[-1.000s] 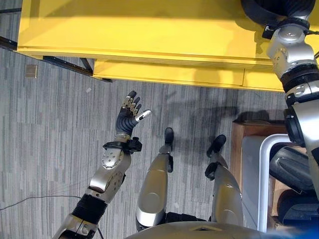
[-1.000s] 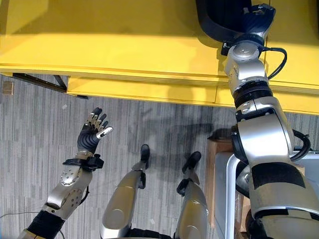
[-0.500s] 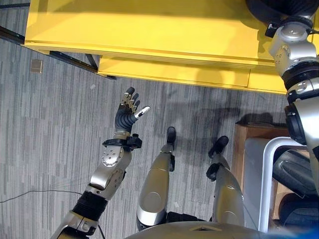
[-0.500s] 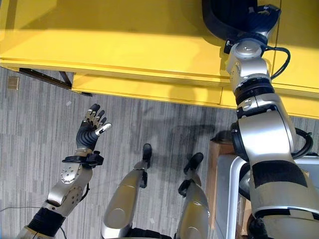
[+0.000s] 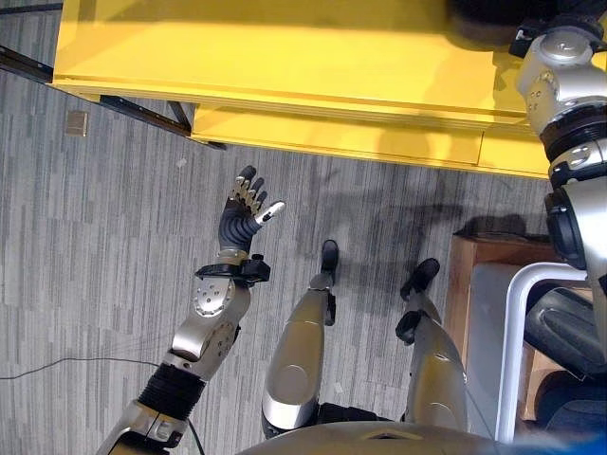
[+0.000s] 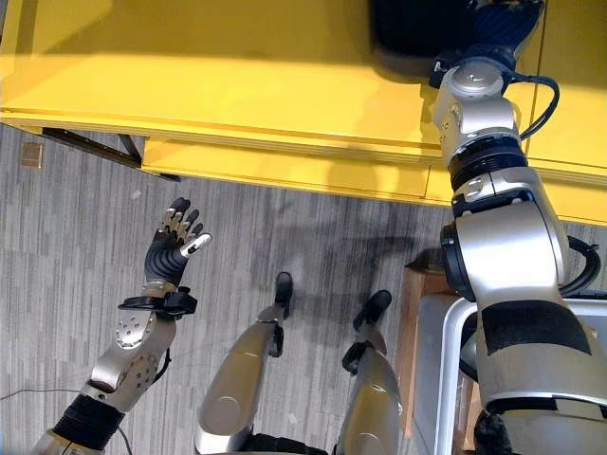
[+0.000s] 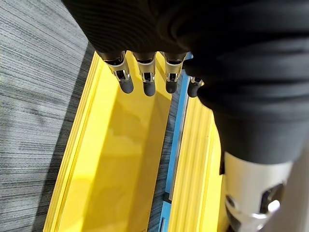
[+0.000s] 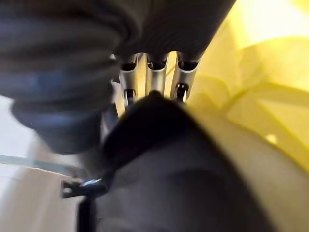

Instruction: Move parts from the plastic box to the shelf.

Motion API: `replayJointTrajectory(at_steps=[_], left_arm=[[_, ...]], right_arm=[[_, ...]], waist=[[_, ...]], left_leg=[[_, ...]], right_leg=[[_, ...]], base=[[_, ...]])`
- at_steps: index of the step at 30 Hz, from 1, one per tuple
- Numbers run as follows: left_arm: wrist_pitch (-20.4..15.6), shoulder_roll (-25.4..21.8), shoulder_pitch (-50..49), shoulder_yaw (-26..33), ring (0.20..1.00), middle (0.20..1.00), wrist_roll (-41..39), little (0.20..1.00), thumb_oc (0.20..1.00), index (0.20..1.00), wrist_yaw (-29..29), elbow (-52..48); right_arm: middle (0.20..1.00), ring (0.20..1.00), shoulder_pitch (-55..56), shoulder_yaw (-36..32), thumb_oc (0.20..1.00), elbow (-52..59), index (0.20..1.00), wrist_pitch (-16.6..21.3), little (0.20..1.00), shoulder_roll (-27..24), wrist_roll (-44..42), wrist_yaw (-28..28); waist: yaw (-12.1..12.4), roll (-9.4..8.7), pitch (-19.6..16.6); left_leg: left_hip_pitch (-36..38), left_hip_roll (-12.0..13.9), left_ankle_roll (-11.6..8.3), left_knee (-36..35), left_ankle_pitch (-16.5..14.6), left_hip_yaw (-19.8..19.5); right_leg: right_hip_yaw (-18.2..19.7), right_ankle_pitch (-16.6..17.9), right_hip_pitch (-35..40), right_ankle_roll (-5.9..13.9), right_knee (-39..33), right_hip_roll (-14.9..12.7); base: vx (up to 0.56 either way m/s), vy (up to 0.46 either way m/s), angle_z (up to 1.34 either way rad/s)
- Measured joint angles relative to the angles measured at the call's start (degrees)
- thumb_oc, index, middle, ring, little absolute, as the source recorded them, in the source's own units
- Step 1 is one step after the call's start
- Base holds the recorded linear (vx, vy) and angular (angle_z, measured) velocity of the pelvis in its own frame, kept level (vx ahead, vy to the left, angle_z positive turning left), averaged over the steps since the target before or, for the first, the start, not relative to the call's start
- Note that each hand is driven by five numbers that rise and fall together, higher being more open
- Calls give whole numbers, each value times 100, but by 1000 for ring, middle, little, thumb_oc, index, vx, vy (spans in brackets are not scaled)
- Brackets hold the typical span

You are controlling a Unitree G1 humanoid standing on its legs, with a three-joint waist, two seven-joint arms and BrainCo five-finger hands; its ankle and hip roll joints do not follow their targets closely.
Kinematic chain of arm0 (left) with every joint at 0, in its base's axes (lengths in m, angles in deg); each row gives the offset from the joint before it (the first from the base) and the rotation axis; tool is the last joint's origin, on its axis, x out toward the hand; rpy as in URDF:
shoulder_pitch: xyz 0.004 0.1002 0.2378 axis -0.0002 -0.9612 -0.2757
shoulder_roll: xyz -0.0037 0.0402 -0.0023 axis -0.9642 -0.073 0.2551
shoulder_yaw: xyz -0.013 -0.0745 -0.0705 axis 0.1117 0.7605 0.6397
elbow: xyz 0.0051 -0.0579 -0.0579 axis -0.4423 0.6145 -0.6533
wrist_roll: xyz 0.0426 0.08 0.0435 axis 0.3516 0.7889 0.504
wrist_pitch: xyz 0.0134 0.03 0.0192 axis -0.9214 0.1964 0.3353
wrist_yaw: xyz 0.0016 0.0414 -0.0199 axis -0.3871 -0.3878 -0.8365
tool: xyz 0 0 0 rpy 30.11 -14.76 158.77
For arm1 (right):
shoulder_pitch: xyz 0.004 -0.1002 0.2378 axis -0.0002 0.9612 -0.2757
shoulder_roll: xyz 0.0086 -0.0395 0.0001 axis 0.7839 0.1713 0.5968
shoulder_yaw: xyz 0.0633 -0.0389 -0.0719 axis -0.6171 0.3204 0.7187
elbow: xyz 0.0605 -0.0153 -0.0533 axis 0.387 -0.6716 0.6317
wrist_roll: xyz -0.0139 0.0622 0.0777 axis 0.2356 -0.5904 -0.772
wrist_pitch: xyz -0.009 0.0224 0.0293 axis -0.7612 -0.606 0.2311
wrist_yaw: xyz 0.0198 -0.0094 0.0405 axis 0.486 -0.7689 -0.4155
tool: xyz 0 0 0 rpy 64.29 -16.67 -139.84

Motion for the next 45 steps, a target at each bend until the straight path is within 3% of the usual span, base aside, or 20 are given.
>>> replayJointTrajectory(at_steps=[6,11,14,23,27,40,45], left_arm=[[-7,0,8,-29,1000,1000,-52,1000,1000,1000,-4,0],[-14,-9,14,-21,1000,1000,-53,1000,1000,1000,-6,-11],[-18,-2,10,-22,1000,1000,-54,1000,1000,1000,-7,-4],[-15,-5,-19,14,1000,1000,-46,1000,1000,1000,-11,-3],[-2,-4,-39,71,1000,1000,-43,1000,1000,1000,-9,-3],[197,133,-856,389,1000,1000,67,1000,1000,1000,48,-34],[285,520,-1299,606,1000,1000,74,1000,1000,1000,171,-129]], right_arm=[[1000,1000,8,-2,1000,860,1000,178,1000,122,6,119],[1000,1000,55,-153,1000,1713,1000,303,1000,666,48,297],[1000,1000,277,-342,1000,2340,1000,314,1000,749,219,392],[1000,1000,1311,-771,1000,4810,1000,295,1000,750,1743,767],[1000,1000,1950,-919,1000,5586,1000,297,1000,1014,1829,729],[1000,1000,5681,-753,1000,7532,1000,673,1000,1385,1724,-505],[1000,1000,7240,-692,1000,8056,1000,737,1000,1353,1462,-1159]], waist=[[-21,1,-1],[-129,2,-1],[-158,3,-1],[-302,5,-1],[-343,5,-1],[-833,-2,-135],[-969,-92,-540]], left_leg=[[0,1,0,1,0,20],[1,-15,10,5,8,110],[0,-1,20,6,15,142],[38,0,25,50,18,187],[175,2,25,46,16,294],[895,121,-31,-131,-25,492],[1423,210,-104,-425,-25,589]], right_leg=[[25,3,-19,3,6,0],[105,46,-73,-8,20,-2],[123,60,-92,-11,23,-13],[202,72,-92,-15,80,-13],[330,74,-66,-19,135,-7],[507,110,551,0,-128,165],[531,106,1004,13,-398,308]], base=[[1,2,-1],[-51,21,-7],[-1,-1,-1],[-2,0,-1],[-12,-2,-12],[17,-25,-9],[58,-70,-12]])
